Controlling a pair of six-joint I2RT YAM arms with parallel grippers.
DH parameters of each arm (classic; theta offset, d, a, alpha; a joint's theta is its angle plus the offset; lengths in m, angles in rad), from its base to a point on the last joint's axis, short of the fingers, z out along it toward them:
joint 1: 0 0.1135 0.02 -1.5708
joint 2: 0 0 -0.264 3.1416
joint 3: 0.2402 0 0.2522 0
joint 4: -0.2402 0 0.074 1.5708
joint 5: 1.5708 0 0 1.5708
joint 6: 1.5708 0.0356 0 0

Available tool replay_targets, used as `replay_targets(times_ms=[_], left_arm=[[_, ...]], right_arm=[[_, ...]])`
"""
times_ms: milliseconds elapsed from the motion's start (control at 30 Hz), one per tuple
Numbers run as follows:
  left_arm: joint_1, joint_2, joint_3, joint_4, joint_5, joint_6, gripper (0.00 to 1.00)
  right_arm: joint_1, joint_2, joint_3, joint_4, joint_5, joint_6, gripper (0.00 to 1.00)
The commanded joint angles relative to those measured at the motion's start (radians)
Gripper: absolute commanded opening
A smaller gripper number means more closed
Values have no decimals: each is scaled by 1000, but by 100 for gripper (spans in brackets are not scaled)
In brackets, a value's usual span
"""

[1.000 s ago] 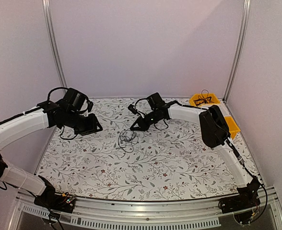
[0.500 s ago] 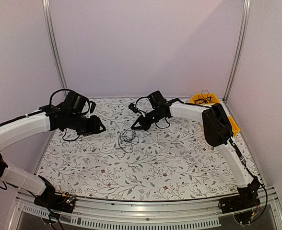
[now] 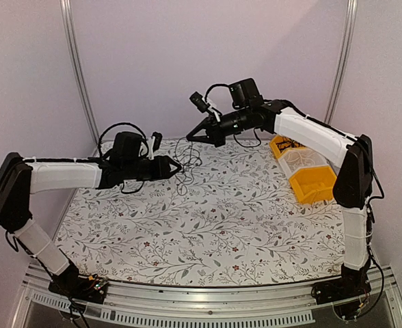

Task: Untangle the cables

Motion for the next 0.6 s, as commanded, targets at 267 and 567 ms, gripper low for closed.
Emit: replay_targets(times_ms=[267,567], left_arm=[[-27,421,157,440,248,-120,20],[-21,428,35,308,203,-59,0]], right_arm=[[10,-95,3,-74,13,-26,0],[5,-157,314,-52,11,73,0]])
